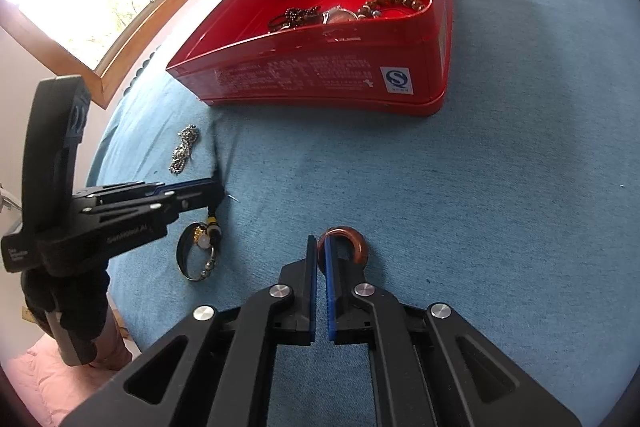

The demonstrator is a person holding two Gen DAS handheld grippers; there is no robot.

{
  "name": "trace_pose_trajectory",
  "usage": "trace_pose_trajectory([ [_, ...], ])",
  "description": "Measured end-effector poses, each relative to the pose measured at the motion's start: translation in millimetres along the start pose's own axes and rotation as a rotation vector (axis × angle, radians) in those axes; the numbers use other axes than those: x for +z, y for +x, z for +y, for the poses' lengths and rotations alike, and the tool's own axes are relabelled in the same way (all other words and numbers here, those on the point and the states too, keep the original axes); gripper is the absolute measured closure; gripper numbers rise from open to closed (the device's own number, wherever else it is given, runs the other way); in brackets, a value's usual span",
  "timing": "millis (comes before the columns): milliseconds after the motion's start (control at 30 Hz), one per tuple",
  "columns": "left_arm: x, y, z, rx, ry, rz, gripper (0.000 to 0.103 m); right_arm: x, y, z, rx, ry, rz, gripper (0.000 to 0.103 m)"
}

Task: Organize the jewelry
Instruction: 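Grasp the black cord of the pendant with the left tool and lift, then carry the cord pendant and red ring over the red tray with both tools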

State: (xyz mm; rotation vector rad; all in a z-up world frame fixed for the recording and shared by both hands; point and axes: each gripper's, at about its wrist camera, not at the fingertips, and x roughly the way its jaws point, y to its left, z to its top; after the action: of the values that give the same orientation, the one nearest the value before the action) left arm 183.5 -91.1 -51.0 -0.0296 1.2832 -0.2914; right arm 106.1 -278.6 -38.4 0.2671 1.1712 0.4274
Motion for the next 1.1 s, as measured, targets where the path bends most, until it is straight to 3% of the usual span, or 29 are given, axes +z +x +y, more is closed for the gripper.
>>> trace_pose_trajectory([
  [200, -8.5, -14.2, 5.4, -0.11, -0.002, -0.047, 0.101, 3.1, -0.3, 1.7, -0.029, -0.001, 0.003, 0.097],
  [400, -16.0, -42.3, 5.7, -0.163, 0.024, -0.111, 0.101, 3.2, 5.9, 8.2, -0.067, -0.019, 0.03, 0.094],
  [533, -23.7, -52.4, 9.0, -0.191, 0.031, -0.126, 0.101, 3.8, 10.2, 16.1, -0.116, -0.055, 0.043, 0.093],
  [700, -23.1, -48.3, 11.0, -0.172, 0.016, -0.123, 0.101, 1.7, 14.6, 26.7, -0.173, -0.095, 0.035, 0.095],
  [867, -20.9, -45.8, 6.8, -0.174, 0.019, -0.125, 0.101, 2.0, 7.4, 20.3, -0.129, -0.05, 0.011, 0.095],
  [1100, -19.8, -85.0, 9.2, -0.199, 0.03, -0.216, 0.101, 9.4, -37.0, 21.8, -0.087, -0.053, -0.098, 0.095],
])
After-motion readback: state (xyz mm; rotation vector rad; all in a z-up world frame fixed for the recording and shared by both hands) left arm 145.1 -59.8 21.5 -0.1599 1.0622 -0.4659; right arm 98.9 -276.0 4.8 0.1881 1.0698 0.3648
